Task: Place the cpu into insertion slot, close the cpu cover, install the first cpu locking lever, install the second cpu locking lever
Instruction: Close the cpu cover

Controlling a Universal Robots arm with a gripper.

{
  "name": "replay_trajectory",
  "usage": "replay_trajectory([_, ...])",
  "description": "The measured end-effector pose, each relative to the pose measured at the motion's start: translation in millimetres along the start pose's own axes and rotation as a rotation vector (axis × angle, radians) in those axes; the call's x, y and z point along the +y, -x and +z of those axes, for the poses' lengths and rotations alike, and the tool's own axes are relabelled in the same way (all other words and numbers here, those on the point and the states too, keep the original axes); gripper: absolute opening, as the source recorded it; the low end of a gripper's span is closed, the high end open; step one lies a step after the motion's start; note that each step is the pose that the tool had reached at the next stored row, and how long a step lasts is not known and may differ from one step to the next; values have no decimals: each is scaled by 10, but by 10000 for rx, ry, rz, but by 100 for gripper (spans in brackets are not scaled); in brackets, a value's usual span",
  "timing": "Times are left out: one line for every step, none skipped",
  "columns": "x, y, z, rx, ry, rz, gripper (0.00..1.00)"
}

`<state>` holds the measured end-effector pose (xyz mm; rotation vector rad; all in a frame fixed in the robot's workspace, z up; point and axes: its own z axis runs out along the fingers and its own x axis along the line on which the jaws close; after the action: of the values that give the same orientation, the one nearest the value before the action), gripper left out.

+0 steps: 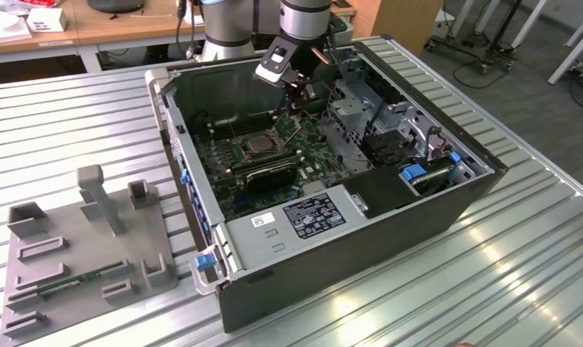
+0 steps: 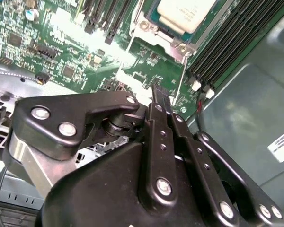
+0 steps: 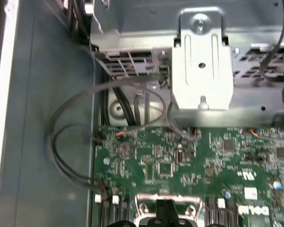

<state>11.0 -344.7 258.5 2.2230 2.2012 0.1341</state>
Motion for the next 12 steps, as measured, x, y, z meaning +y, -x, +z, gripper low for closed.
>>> replay_trajectory([18, 0, 1, -1, 0, 0, 11])
replay_trajectory([36, 0, 3, 0, 0, 0, 11])
replay_trajectory([54, -1, 4, 1, 1, 0, 11])
replay_trajectory([74, -1, 6, 1, 1, -1, 11])
replay_trajectory([93, -1, 7, 2, 1, 0, 11])
replay_trajectory([112, -1, 9, 2, 1, 1, 11])
replay_trajectory([133, -1, 9, 1, 0, 0, 11])
replay_trajectory([152, -1, 11, 2, 1, 0, 11])
replay_trajectory([171, -2, 13, 2, 1, -1, 11])
replay_trajectory([189, -1, 14, 1, 1, 0, 11])
replay_trajectory([207, -2, 15, 1, 1, 0, 11])
replay_trajectory([221, -2, 15, 1, 1, 0, 11])
